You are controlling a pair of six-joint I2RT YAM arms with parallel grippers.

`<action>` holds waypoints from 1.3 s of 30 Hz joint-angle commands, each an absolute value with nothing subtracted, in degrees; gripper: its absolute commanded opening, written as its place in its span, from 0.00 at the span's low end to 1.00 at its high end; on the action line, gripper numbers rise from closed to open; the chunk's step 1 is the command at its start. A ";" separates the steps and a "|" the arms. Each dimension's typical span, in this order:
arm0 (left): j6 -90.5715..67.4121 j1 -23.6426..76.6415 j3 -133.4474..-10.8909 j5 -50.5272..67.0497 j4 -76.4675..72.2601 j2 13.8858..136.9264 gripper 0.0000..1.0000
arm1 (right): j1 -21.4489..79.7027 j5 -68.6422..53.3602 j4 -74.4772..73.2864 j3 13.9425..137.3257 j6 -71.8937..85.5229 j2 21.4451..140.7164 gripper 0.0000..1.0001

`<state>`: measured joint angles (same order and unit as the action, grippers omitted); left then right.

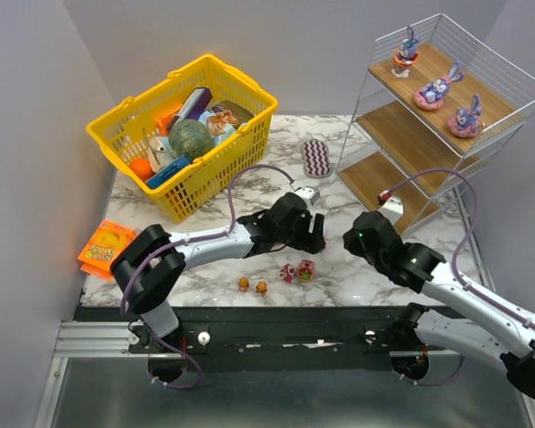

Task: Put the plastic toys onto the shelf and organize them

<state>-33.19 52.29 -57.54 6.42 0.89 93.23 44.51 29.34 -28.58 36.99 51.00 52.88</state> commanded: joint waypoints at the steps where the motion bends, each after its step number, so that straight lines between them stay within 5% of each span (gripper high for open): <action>1: -36.38 55.27 -60.55 -5.35 -0.09 97.37 0.77 | 44.38 30.95 -37.44 42.00 46.50 47.03 0.34; 11: -36.83 60.12 -63.54 -18.10 0.53 102.21 0.76 | 44.30 25.58 -38.67 47.81 43.59 41.05 0.52; 17: -37.35 60.56 -65.30 -20.03 1.14 105.29 0.67 | 44.38 23.47 -38.41 49.04 43.33 39.55 0.55; 39: -37.44 61.17 -67.67 -20.04 -1.67 111.00 0.58 | 44.38 25.05 -44.56 53.35 42.01 38.76 0.56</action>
